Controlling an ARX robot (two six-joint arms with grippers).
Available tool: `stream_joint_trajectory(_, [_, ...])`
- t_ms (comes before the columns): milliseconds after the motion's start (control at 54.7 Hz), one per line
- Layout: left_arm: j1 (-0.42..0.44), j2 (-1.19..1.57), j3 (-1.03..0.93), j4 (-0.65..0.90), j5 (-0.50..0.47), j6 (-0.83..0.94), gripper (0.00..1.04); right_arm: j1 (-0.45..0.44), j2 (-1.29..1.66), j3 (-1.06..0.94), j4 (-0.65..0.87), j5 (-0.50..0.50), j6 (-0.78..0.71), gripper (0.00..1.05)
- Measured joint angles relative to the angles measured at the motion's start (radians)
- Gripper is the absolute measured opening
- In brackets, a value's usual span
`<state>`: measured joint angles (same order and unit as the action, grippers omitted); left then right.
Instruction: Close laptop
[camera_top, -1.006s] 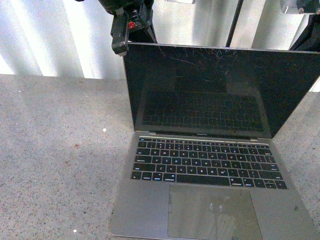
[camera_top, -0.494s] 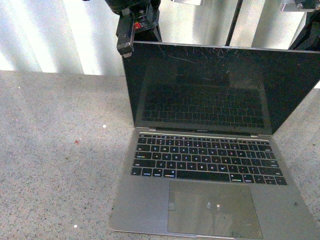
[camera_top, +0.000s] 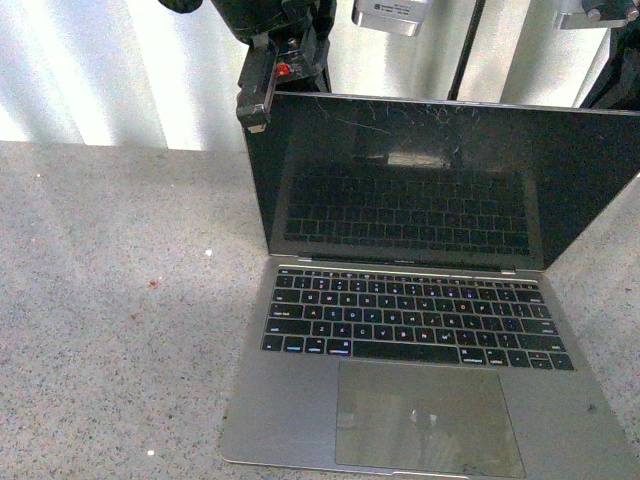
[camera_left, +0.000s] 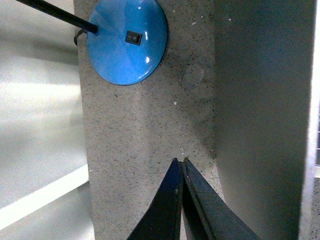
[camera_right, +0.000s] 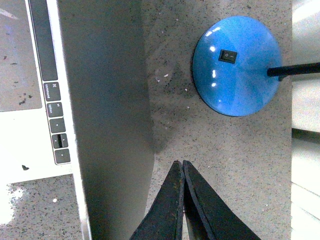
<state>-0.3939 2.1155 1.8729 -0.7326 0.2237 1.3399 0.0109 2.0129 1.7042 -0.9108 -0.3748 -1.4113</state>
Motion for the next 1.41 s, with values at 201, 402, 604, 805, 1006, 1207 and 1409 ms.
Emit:
stream_joint_trajectory(201, [-0.006, -0.014, -0.037, -0.001, -0.013, 0.016, 0.04, 0.012, 0.000, 0.000, -0.008, 0.016, 0.010, 0.03])
stream_joint_trajectory(402, [-0.014, -0.038, -0.089, 0.003, -0.023, 0.031, 0.04, 0.025, 0.000, -0.014, -0.003, 0.023, 0.022, 0.03])
stream_joint_trajectory(604, [-0.018, -0.056, -0.124, 0.011, -0.023, 0.042, 0.04, 0.036, 0.000, -0.046, -0.003, 0.044, 0.029, 0.03])
stream_joint_trajectory(805, [-0.024, -0.072, -0.159, 0.024, -0.025, 0.045, 0.04, 0.045, -0.003, -0.082, 0.012, 0.048, 0.038, 0.03])
stream_joint_trajectory(1006, [-0.036, -0.093, -0.210, 0.042, -0.032, 0.047, 0.04, 0.062, -0.010, -0.133, 0.035, 0.051, 0.055, 0.03])
stream_joint_trajectory(1207, [-0.047, -0.110, -0.258, 0.062, -0.033, 0.047, 0.04, 0.084, -0.022, -0.174, 0.050, 0.053, 0.070, 0.03])
stream_joint_trajectory(1409, [-0.061, -0.114, -0.290, 0.075, -0.032, 0.047, 0.04, 0.111, -0.033, -0.205, 0.051, 0.057, 0.082, 0.03])
